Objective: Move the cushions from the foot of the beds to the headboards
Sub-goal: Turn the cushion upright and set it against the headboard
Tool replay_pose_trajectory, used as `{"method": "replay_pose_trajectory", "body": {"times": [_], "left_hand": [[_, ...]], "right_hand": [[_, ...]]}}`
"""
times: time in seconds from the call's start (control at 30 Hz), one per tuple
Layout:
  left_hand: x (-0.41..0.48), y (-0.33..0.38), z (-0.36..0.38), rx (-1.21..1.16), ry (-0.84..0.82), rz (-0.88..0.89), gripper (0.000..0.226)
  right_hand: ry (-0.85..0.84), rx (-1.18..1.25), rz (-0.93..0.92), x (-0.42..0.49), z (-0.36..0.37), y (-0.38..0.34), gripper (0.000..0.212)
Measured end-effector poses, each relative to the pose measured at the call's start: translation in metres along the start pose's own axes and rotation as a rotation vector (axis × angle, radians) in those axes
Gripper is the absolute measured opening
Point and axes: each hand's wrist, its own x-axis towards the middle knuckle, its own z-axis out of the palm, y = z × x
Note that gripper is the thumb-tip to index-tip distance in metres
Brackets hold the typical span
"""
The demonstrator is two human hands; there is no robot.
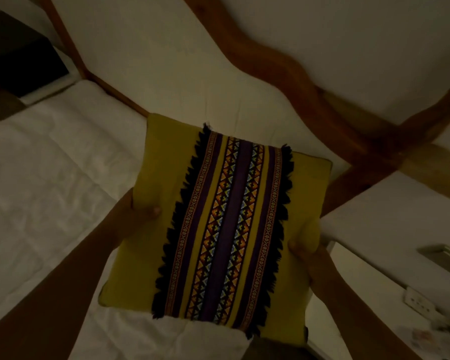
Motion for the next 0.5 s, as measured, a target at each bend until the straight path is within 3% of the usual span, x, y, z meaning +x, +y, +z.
{"method": "replay_pose_trajectory", "body": {"times": [0.23,0.5], "left_hand": [[0.074,0.007,-0.001,0.068,-0.105,0.0,0.101],[0.155,0.016,0.024,0.128,-0.181,0.044,0.08]], "right_hand": [[0.066,0.098,0.03,0.024,0.016,0.027,0.052],[0.126,0.114,0.025,0.065,0.023,0.033,0.059]]}}
